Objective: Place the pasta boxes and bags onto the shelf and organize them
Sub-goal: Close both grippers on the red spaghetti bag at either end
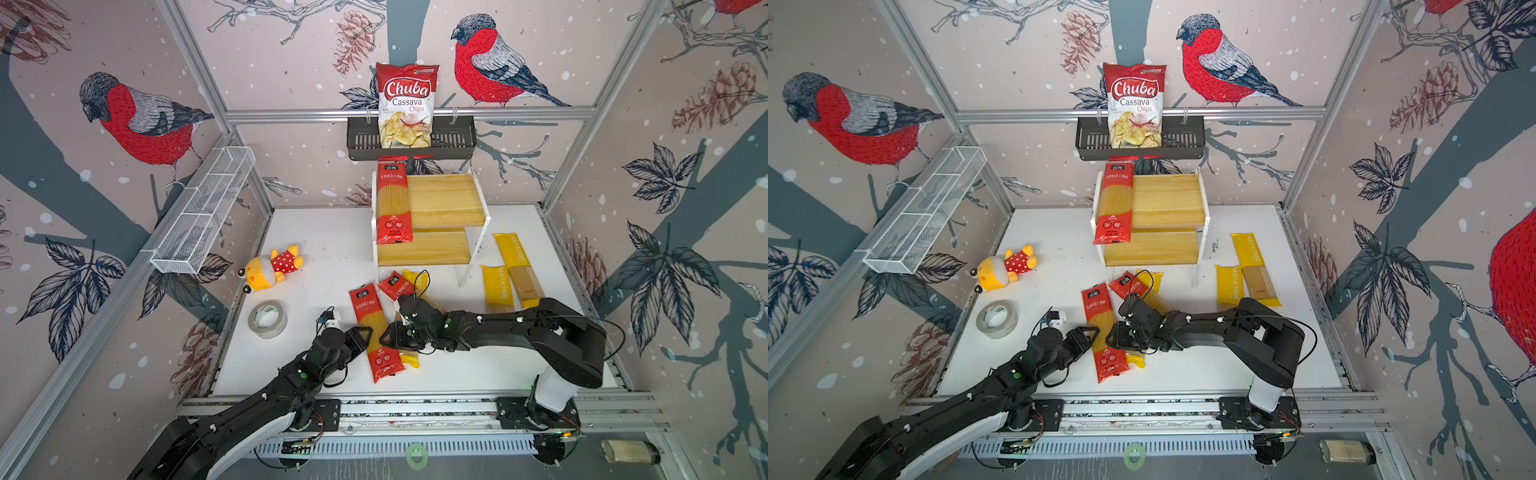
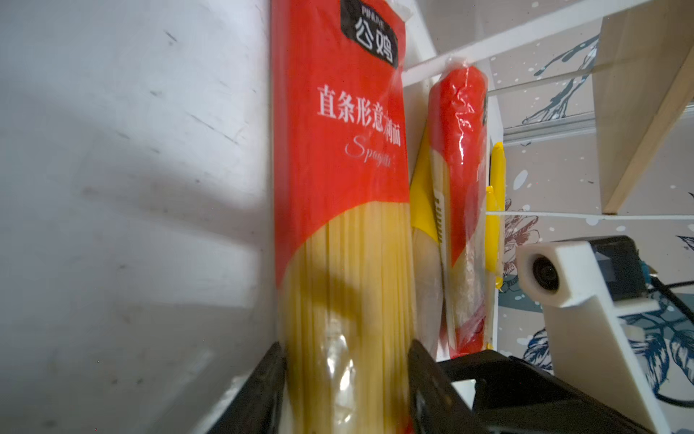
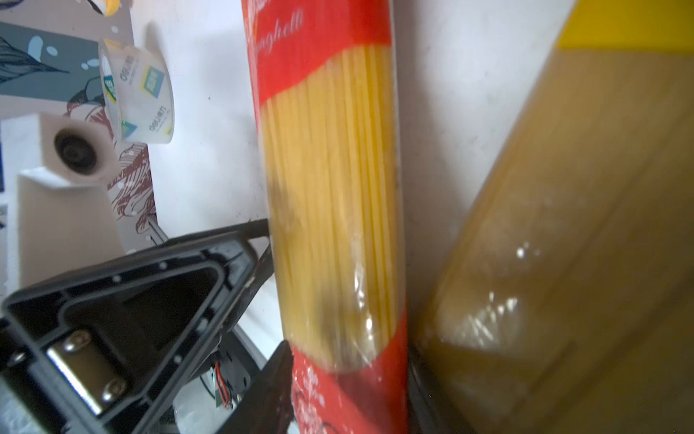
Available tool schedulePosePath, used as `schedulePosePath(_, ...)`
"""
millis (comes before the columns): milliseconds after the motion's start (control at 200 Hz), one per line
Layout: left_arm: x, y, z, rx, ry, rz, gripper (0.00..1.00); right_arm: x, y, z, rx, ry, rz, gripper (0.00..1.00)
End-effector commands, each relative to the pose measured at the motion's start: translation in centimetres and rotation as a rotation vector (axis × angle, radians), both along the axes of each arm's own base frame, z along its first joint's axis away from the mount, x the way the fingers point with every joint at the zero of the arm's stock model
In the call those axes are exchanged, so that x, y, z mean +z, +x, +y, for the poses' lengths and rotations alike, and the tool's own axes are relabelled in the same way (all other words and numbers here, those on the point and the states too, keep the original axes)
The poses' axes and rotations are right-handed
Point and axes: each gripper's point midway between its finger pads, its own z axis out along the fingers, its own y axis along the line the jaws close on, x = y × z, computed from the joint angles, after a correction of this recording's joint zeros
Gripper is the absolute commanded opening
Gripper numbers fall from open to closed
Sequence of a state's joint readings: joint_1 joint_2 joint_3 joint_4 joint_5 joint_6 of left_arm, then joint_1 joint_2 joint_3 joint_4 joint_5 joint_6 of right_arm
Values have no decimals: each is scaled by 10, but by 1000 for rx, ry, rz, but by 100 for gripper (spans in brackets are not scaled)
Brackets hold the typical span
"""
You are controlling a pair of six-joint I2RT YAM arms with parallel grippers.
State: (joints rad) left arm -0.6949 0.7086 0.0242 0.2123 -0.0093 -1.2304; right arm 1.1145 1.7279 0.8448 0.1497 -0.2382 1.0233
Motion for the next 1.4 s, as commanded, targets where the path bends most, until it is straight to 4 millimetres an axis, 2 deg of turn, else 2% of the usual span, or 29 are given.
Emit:
schedulePosePath(0, -1, 4, 9, 39, 42, -2, 54, 7, 16, 9, -63, 32, -71, 47)
schedulePosePath(125, 0, 6, 13, 53, 62, -21, 54, 7, 17, 22, -40, 44, -93, 46)
schedulePosePath(315, -8, 3, 16, 66, 53, -11, 54, -5, 19, 18, -90, 18, -113, 42)
schedulePosePath(440, -7, 4, 18, 81, 46, -14, 55, -7, 18, 19, -64, 3, -133, 34)
schedulePosePath(635, 15, 11, 18, 103, 20, -63, 56, -9, 15, 17, -56, 2, -135, 27)
schedulePosePath(795, 31, 19, 21, 91, 96, -102, 59, -11, 16, 15, -65, -15, -149, 18)
schedulePosePath(900, 47, 25, 24, 83, 136, -132, 62, -5, 15, 17, -55, -22, -178, 12)
schedulePosePath(1016, 67, 34, 22, 59, 103, -171, 75, 4, 12, 22, -16, -71, -239, 9)
schedulePosePath(1146, 94, 46, 30, 47, 49, -217, 77, 11, 5, 23, 32, -148, -317, 6)
schedulePosePath(1256, 114, 53, 40, 46, 66, -250, 77, 33, 3, 29, 60, -149, -395, 4)
schedulePosePath(1396, 137, 56, 47, 31, 97, -302, 76, 65, 12, 32, 62, -136, -524, 0)
